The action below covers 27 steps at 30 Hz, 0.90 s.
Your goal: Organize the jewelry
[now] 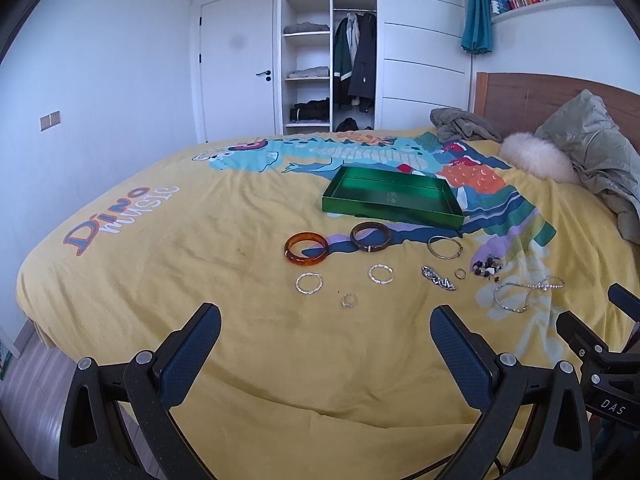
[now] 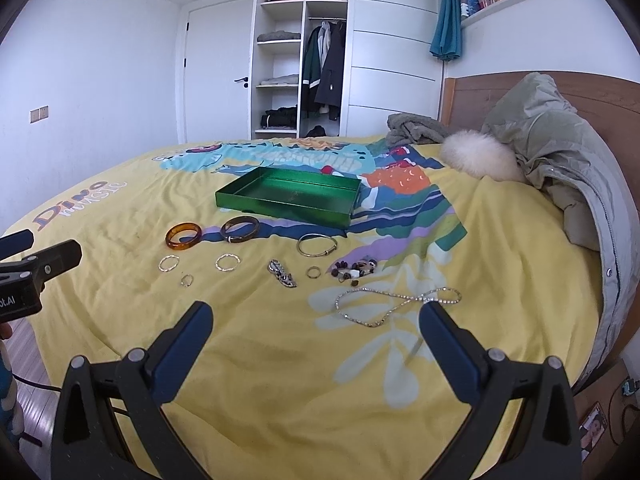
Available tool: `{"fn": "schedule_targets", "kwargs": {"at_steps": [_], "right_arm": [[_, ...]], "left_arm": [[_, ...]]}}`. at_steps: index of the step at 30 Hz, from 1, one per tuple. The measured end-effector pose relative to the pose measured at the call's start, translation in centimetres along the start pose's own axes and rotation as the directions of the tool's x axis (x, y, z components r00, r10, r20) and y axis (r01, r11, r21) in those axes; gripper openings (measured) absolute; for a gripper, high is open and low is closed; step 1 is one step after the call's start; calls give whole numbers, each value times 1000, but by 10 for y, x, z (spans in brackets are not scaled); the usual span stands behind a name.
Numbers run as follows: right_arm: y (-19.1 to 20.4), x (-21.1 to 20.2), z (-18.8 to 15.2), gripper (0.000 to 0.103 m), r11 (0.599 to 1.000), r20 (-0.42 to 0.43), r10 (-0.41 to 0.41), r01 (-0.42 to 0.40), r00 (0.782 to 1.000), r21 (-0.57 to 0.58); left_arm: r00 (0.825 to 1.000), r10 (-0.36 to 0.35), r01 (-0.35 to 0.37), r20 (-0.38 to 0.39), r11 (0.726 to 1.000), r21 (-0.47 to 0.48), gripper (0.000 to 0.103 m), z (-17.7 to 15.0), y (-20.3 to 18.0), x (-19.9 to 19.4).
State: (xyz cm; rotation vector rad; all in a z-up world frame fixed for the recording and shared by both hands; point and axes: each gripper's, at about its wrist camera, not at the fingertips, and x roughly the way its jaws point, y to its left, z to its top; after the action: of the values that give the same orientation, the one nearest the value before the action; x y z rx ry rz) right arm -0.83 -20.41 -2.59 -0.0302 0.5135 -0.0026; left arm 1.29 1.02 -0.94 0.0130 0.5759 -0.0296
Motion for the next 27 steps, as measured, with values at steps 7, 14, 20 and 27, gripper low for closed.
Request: {"fn": "schedule_targets", "kwargs": {"at_steps": [7, 14, 20, 27], "right_arm": [[-1, 0, -1, 103, 1000, 1, -1, 1, 1000, 12], [-18, 4, -4, 103, 997, 0, 6, -6, 1000, 75], [-42, 10, -4, 103, 989, -12, 0, 2, 1000, 145], [-56, 26, -10, 102, 982, -41, 22, -14, 999, 188]], "left_arm": [[1000, 8, -8, -7, 1000, -18, 103, 1, 3, 2], [1000, 19, -19, -10, 999, -30, 103, 2, 8, 6], [1000, 18, -18, -18, 1000, -25, 103, 3, 7, 14], [999, -7, 7, -52, 1000, -1, 100, 3, -1, 31]]}}
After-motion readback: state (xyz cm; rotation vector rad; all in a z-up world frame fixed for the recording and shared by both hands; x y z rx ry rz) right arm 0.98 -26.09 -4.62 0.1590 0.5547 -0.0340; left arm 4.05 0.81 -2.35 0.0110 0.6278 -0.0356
